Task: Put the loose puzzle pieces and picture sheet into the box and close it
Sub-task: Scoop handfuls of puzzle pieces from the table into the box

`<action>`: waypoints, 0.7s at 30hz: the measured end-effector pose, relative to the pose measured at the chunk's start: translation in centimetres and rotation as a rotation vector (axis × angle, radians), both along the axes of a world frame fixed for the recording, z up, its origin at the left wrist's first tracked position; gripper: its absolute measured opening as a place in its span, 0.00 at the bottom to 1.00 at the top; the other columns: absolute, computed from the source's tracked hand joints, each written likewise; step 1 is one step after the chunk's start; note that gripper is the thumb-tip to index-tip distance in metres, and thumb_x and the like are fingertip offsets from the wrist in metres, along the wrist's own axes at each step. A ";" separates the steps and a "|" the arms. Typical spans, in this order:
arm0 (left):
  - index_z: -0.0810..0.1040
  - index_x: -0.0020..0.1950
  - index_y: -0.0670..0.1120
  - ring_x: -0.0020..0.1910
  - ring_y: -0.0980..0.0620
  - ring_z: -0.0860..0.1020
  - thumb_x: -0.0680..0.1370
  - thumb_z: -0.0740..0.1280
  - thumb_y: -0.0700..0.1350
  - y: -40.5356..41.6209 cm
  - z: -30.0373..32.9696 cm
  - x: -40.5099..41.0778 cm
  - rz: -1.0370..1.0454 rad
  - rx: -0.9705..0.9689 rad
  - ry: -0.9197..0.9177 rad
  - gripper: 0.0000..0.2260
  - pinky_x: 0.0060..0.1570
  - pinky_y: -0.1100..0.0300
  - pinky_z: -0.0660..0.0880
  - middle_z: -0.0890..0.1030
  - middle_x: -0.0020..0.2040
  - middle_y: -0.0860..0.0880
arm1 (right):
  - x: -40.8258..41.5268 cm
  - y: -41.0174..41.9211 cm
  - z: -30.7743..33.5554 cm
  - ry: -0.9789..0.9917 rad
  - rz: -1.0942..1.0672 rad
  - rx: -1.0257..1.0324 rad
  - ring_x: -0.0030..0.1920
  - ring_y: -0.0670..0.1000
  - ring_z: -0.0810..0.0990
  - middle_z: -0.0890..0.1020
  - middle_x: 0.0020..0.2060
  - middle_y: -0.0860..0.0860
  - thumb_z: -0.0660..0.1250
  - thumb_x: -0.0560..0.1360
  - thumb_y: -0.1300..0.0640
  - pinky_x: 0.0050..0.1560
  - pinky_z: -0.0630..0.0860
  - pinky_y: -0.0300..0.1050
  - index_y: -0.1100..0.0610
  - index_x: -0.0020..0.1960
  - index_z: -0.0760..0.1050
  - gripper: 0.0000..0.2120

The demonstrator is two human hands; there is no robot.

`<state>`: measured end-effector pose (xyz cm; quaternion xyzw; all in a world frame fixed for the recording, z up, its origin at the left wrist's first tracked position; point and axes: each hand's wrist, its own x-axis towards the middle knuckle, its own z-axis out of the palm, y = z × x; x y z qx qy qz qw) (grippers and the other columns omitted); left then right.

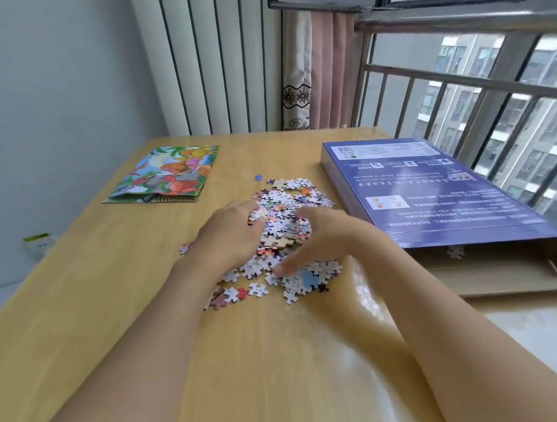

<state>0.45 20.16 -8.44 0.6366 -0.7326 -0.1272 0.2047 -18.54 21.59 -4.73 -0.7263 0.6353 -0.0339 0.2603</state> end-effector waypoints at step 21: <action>0.81 0.59 0.47 0.58 0.50 0.78 0.82 0.61 0.44 0.4 0.7 -1.6 0.011 -0.329 0.197 0.11 0.54 0.59 0.71 0.82 0.59 0.49 | -0.6 0.0 -0.9 -0.613 -0.076 -0.320 0.29 0.49 0.77 0.80 0.35 0.50 0.78 0.71 0.57 0.32 0.79 0.50 0.53 0.51 0.82 0.10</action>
